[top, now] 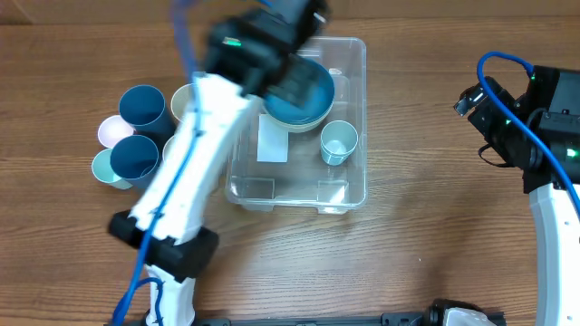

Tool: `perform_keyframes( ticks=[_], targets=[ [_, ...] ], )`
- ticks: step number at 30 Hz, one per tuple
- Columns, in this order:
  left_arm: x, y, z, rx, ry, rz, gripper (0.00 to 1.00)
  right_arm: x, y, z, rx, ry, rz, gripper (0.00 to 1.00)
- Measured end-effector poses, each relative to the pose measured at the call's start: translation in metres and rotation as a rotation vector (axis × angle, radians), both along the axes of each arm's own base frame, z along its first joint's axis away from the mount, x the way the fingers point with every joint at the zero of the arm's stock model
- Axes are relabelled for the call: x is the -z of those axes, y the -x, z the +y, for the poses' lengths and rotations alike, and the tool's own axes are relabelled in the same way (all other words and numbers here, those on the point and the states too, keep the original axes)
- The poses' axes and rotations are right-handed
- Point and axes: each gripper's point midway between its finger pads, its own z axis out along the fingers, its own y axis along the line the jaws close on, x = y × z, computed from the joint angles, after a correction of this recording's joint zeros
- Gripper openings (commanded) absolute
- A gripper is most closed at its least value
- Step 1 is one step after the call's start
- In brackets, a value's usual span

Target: Pack container

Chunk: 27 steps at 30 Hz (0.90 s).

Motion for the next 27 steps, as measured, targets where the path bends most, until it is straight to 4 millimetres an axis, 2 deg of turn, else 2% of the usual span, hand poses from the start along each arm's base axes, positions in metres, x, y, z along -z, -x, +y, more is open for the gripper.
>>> perform_keyframes(
  ticks=[1,3,4,5,8,10,12,13,16,18,22,25,27],
  targets=[
    [-0.01,0.0,0.027,-0.082,0.008,-0.005,1.0,0.0,0.0,0.0,0.0,0.0,-0.001,1.0],
    [-0.022,-0.003,0.104,-0.315,0.043,0.005,1.0,0.0,0.0,0.0,0.0,0.0,0.0,1.0],
    [-0.023,-0.006,0.134,-0.405,0.073,0.003,0.97,0.0,0.0,0.0,0.0,0.0,0.0,1.0],
    [-0.022,-0.008,0.156,-0.464,0.104,0.01,0.96,0.0,0.0,0.0,0.0,0.0,0.0,1.0],
    [-0.01,-0.003,0.255,-0.715,0.259,0.058,0.96,0.0,0.0,0.0,0.0,0.0,0.001,1.0],
    [0.003,0.012,0.308,-0.855,0.316,0.095,0.96,0.0,0.0,0.0,0.0,0.0,0.0,1.0],
    [0.022,0.031,0.351,-0.978,0.348,0.148,0.95,0.0,0.0,0.0,0.0,0.0,0.001,1.0],
    [0.033,0.04,0.367,-1.025,0.361,0.177,0.93,0.0,0.0,0.0,0.0,0.0,0.001,1.0],
    [0.073,0.051,0.391,-1.081,0.416,0.265,0.93,0.0,0.0,0.0,0.0,0.0,0.0,1.0],
    [0.1,0.048,0.395,-1.08,0.436,0.307,0.92,0.0,0.0,0.0,0.0,0.0,0.001,1.0],
    [0.162,0.036,0.385,-1.025,0.489,0.371,0.89,0.0,0.0,0.0,0.0,0.0,0.001,1.0],
    [0.192,0.032,0.377,-0.99,0.508,0.391,0.87,0.001,-0.001,0.0,0.0,-0.001,0.002,1.0],
    [0.205,0.029,0.374,-0.971,0.513,0.386,0.82,0.001,-0.001,0.0,0.0,0.0,0.002,1.0]
  ],
)
